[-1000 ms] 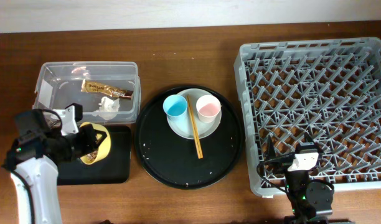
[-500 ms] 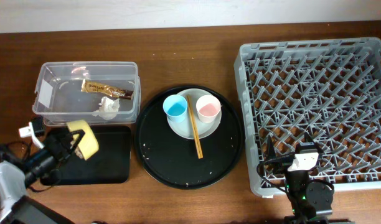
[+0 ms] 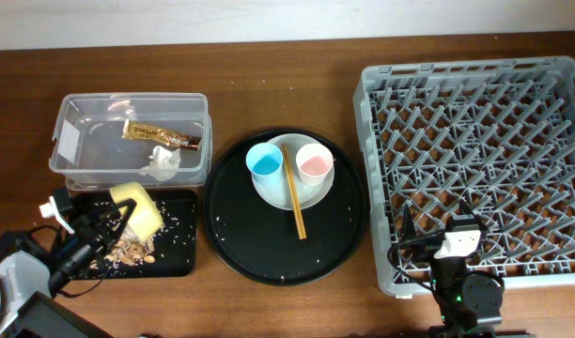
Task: Sort waste into correct bins and load items into the dishwasher rack
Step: 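Tip the yellow bowl over the black tray to empty the scraps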
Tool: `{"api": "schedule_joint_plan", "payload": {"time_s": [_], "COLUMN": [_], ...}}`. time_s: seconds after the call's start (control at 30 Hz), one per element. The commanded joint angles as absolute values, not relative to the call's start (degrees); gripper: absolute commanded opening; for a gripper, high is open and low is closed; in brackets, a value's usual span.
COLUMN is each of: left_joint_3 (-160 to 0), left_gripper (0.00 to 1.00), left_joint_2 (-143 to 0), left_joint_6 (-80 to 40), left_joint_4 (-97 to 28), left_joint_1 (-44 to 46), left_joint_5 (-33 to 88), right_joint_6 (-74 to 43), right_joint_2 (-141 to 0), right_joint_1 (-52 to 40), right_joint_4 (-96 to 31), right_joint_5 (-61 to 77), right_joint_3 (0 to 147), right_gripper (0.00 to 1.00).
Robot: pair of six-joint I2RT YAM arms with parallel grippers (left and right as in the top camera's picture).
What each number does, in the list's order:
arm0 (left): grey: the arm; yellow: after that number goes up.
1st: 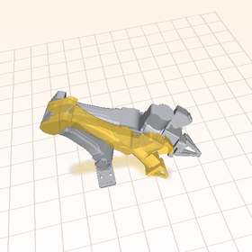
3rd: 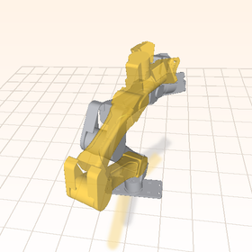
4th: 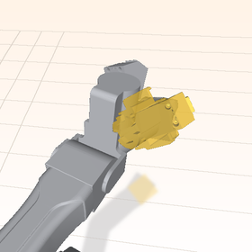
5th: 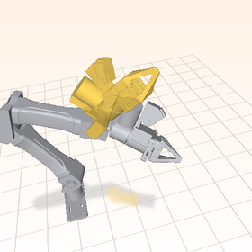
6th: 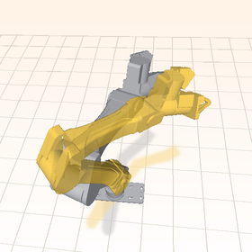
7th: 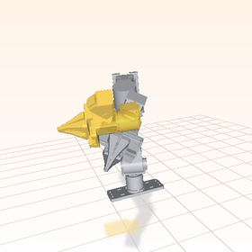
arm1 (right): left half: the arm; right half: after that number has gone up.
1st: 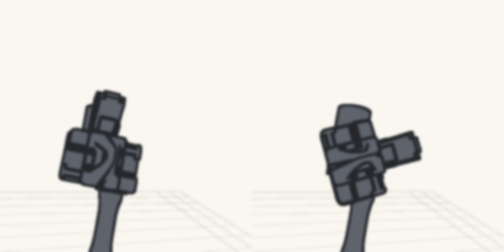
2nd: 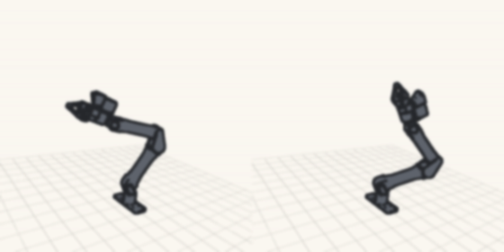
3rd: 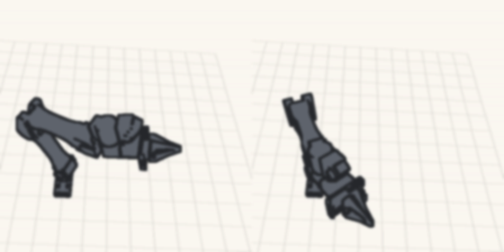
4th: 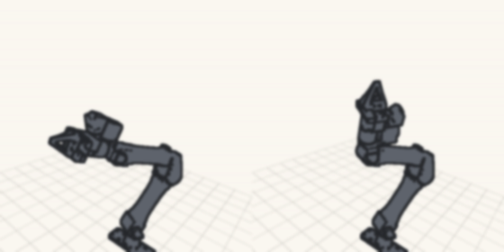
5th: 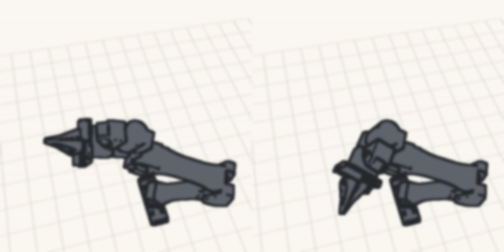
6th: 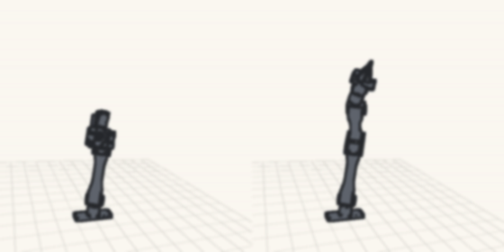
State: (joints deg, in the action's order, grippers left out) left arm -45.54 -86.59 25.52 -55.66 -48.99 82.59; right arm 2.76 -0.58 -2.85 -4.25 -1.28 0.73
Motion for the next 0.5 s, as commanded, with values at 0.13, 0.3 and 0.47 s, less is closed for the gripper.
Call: {"api": "schedule_joint_plan", "payload": {"time_s": [0.13, 0.3, 0.47], "left_joint_3": [-45.5, -45.5, -45.5], "left_gripper": [0.0, 0.0, 0.0], "left_joint_2": [-86.8, -86.8, -86.8], "left_joint_6": [19.4, 16.1, 14.8], "left_joint_4": [-53.4, -49.1, -48.1], "left_joint_1": [-49.3, -49.3, -49.3], "left_joint_5": [88.8, 87.3, 88.1], "right_joint_6": [2.3, 2.3, 2.3], "right_joint_2": [-0.2, -0.4, -0.4], "right_joint_1": [-2.5, -2.6, -2.6], "right_joint_4": [-4.5, -4.5, -4.5], "right_joint_5": [-1.8, -1.8, -1.8], "right_joint_3": [0.3, 0.3, 0.3], "right_gripper": [0.98, 0.98, 0.98]}}
